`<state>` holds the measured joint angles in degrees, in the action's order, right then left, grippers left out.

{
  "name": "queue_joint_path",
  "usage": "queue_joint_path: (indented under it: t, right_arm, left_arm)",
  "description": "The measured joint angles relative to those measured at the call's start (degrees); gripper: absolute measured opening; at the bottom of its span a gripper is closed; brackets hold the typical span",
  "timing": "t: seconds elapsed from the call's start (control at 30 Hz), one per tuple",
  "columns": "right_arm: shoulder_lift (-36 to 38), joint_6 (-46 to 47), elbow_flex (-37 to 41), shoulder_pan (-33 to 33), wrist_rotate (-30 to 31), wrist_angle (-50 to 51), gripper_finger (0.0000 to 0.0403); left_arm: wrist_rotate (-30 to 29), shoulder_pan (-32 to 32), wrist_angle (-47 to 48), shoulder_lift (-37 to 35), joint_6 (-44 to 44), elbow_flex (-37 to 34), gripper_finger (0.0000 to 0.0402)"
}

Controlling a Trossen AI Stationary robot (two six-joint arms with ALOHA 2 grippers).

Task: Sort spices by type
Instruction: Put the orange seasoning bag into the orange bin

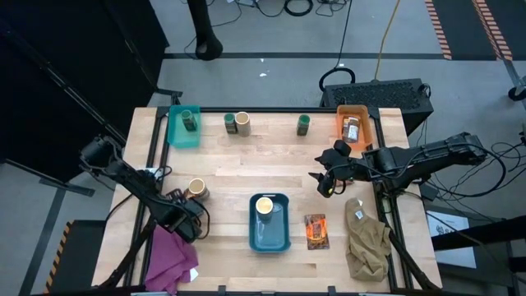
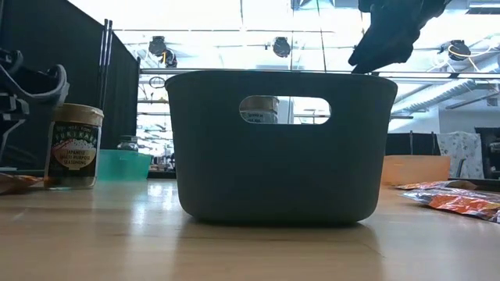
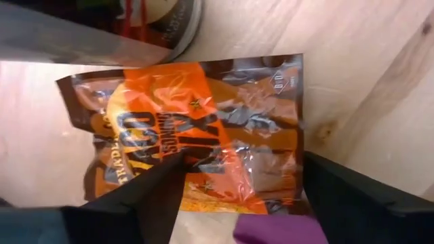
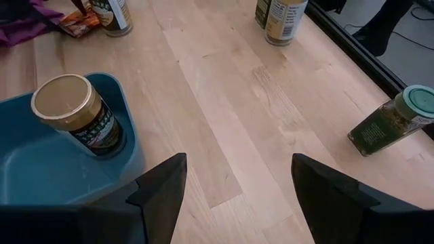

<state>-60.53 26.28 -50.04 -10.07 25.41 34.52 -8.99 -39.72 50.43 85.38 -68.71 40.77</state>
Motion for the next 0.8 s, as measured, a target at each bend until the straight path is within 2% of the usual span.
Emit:
queue_joint_path:
  t: [0.47, 0.7, 0.8]
  right_arm:
    - [0.0, 0.0, 0.0, 0.0, 0.04, 0.0, 0.0249]
    - [0.0, 0.0, 0.0, 0.0, 0.04, 0.0, 0.0249]
    - [0.0, 0.0, 0.0, 0.0, 0.02, 0.0, 0.0249]
  left_arm:
    - [-0.4, 0.0, -1.69, -0.06, -0.01, -0.23, 0.0122]
    - [5.63, 0.04, 0.38, -0.03, 2.8, 1.17, 0.0038]
    - [6.46, -0.02, 4.32, -0.15, 6.2, 4.02, 0.0025]
